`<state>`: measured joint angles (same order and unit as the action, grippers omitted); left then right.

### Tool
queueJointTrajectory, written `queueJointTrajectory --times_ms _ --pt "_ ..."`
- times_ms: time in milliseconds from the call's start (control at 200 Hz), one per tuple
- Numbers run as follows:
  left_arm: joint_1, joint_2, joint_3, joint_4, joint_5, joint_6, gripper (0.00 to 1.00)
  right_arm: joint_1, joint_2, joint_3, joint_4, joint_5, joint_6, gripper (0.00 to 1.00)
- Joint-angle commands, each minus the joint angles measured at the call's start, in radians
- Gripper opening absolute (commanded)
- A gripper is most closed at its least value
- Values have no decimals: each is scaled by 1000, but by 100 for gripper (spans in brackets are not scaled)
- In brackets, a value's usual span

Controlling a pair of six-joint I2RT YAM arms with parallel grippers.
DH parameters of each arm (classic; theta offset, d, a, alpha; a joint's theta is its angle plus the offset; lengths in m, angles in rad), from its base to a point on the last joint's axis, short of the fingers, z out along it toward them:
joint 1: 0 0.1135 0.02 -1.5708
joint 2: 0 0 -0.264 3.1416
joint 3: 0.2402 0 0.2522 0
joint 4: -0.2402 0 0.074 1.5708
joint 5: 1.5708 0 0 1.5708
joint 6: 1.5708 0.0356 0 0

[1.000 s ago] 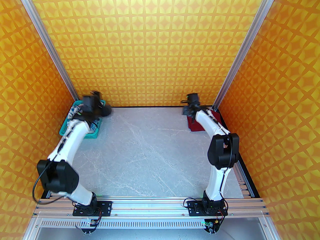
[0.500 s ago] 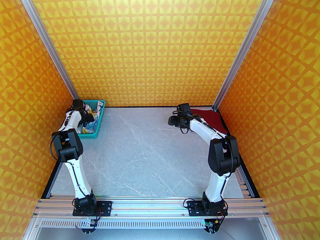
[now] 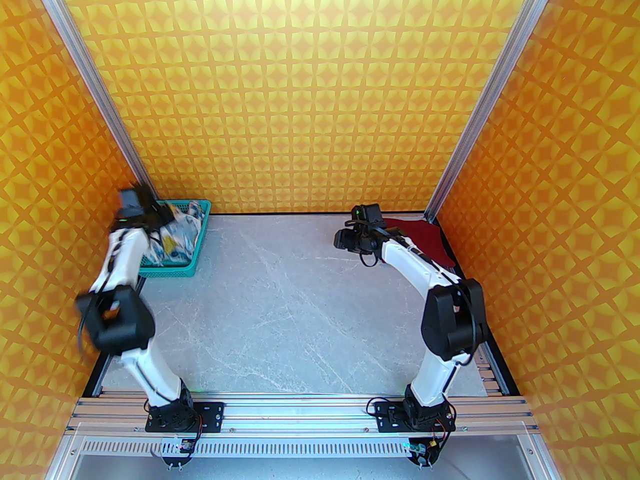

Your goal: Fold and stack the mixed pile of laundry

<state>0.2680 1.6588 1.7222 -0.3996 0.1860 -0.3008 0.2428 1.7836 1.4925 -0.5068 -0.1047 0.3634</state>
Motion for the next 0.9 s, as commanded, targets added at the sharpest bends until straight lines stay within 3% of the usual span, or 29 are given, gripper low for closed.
queueJointTrajectory --times_ms 0,105,210,405,445,485,530,555,620,720,820,895 --pt "-58 -148 30 55 118 -4 0 1 -70 -20 14 15 20 57" --pt "-174 -250 62 -26 134 33 0 2 -124 -40 26 22 26 57" --pt "-357 -340 -14 -8 134 55 0 2 -182 -75 34 37 20 58" --pt "-694 -377 -374 197 101 -14 0 -21 -264 -192 15 55 0 59" --pt "-752 -341 -435 224 80 -29 14 -32 -281 -228 15 53 -1 59" --pt "-801 -292 -483 254 79 -53 44 -43 -300 -263 14 55 -5 60" --pt "-849 -227 -522 272 79 -74 68 -54 -321 -306 9 60 -9 61" --pt "-869 -196 -538 281 79 -86 72 -58 -332 -327 4 65 -10 61" --pt "-902 -148 -579 302 80 -113 74 -66 -365 -378 -16 67 -15 63" --pt "-910 -178 -666 322 74 -145 78 -67 -417 -446 -50 25 -30 64" --pt "-891 -254 -705 154 -48 -101 79 -44 -449 -508 -61 -77 -27 64" --pt "-821 -316 -739 48 -68 -97 79 34 -446 -527 -79 -87 -26 64"
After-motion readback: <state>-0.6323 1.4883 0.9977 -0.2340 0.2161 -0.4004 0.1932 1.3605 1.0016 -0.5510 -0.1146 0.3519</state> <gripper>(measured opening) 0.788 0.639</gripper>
